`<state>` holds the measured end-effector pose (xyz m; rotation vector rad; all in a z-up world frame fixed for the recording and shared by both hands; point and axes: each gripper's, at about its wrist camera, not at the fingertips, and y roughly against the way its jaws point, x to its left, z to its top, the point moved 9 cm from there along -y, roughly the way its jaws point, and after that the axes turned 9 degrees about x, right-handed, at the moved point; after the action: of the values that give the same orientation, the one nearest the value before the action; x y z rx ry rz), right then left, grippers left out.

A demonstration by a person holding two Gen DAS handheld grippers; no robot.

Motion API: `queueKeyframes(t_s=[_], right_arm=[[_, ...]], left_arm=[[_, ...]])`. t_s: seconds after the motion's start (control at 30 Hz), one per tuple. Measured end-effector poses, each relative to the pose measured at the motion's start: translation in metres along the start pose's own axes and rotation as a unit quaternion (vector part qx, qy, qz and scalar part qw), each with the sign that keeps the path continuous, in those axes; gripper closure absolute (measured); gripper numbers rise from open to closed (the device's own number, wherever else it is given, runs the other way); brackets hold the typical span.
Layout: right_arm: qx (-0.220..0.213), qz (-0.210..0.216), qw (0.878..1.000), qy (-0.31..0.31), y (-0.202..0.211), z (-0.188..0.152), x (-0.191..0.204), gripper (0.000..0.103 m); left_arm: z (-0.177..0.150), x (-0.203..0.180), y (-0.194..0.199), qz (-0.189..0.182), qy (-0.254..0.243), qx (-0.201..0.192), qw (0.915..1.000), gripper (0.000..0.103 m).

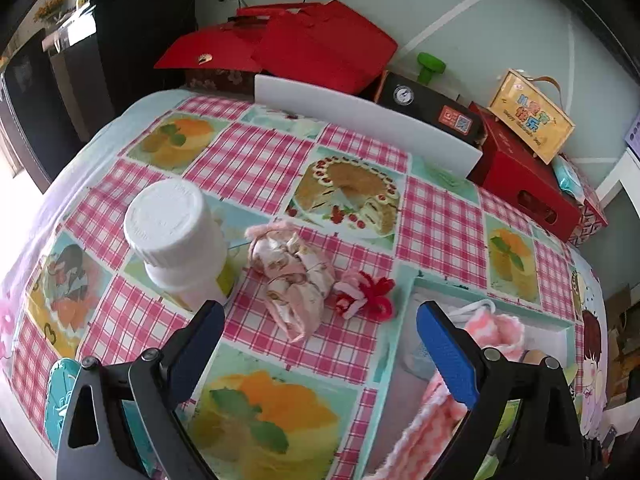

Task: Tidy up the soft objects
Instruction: 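Move both tools from the tray toward the pink floral cloth and red hair tie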

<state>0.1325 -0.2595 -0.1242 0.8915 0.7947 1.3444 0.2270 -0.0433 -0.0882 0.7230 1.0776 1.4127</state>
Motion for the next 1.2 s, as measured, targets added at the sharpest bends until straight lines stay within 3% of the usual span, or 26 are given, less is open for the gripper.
queueKeyframes(t_s=[0.3, 0.6, 0.8, 1.0, 1.2], right_arm=[[-0.033, 0.026, 0.999, -0.018, 0.018, 0.023, 0.004, 0.0], [-0.044, 0.025, 0.999, 0.013, 0.026, 0.047, 0.024, 0.0], [-0.056, 0.038, 0.997, 0.044, 0.028, 0.068, 0.044, 0.0], [-0.075, 0.052, 0.993, 0.076, 0.03, 0.088, 0.066, 0.0], [-0.071, 0.089, 0.99, 0.089, 0.022, 0.104, 0.082, 0.0]], left_arm=[[0.005, 0.005, 0.004, -0.024, 0.009, -0.01, 0.9996, 0.006], [0.011, 0.014, 0.001, -0.046, 0.034, -0.009, 0.9983, 0.005], [0.02, 0.023, 0.009, -0.061, 0.048, -0.051, 0.9957, 0.002], [0.018, 0.032, 0.001, -0.084, 0.067, -0.017, 0.9941, 0.002], [0.014, 0.037, -0.005, -0.079, 0.084, -0.004, 0.9933, 0.002]])
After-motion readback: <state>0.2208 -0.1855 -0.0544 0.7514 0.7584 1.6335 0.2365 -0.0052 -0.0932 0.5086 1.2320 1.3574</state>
